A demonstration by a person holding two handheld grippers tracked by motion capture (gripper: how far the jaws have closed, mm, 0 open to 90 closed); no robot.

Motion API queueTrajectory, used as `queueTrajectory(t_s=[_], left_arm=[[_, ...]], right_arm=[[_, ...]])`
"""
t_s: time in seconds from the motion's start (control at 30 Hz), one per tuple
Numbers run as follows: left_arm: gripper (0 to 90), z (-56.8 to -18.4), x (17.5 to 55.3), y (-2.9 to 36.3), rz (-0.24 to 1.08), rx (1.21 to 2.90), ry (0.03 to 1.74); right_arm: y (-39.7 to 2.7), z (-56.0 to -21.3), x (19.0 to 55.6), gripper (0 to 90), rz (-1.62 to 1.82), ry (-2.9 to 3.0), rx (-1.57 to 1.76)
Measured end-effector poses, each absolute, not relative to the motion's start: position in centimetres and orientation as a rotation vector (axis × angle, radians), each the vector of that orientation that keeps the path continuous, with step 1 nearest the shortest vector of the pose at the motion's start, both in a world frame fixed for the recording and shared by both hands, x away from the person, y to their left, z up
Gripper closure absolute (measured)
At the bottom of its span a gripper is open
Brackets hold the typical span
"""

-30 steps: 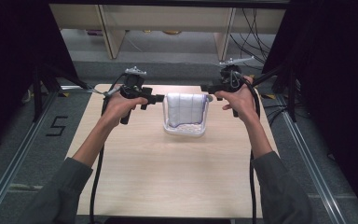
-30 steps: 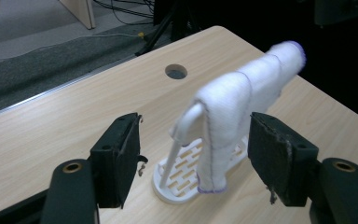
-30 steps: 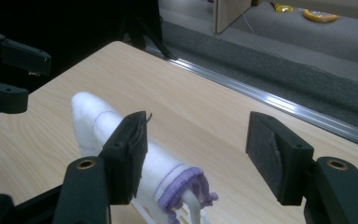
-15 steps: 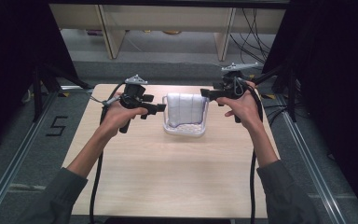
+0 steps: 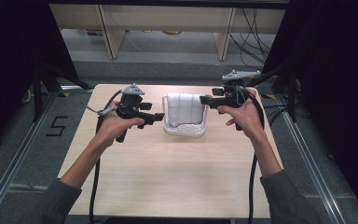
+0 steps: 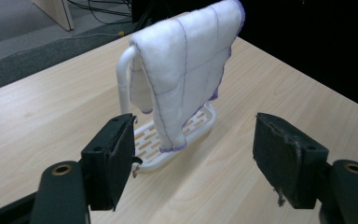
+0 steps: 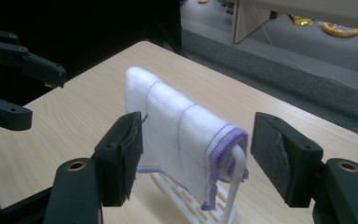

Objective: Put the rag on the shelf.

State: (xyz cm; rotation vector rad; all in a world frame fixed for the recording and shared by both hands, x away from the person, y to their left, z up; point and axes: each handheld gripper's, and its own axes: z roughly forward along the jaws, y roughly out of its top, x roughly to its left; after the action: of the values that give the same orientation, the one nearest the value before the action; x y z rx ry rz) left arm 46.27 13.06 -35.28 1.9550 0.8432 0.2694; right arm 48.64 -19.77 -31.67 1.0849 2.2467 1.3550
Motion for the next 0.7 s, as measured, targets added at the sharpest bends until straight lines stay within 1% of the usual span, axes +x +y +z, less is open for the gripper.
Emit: queueTrajectory(t_s=[0.03, 0.53, 0.67, 0.7], left_arm=[[29.2, -35.4, 46.2, 13.2, 0.267, 1.954, 0.845], [28.1, -37.1, 44.4, 14.5, 0.247, 1.929, 0.825], [27.4, -37.3, 44.0, 14.7, 0.259, 1.936, 0.820], [27.1, -37.4, 43.9, 14.7, 0.262, 1.928, 0.821]], right_arm=[[-20.0, -31.8, 48.7, 34.9, 1.350, 2.253, 1.042], [-20.2, -33.6, 46.8, 34.3, 1.371, 2.267, 1.073], [-20.2, -34.1, 46.5, 34.2, 1.355, 2.271, 1.022], [-20.0, -34.3, 46.3, 34.2, 1.384, 2.276, 1.057]])
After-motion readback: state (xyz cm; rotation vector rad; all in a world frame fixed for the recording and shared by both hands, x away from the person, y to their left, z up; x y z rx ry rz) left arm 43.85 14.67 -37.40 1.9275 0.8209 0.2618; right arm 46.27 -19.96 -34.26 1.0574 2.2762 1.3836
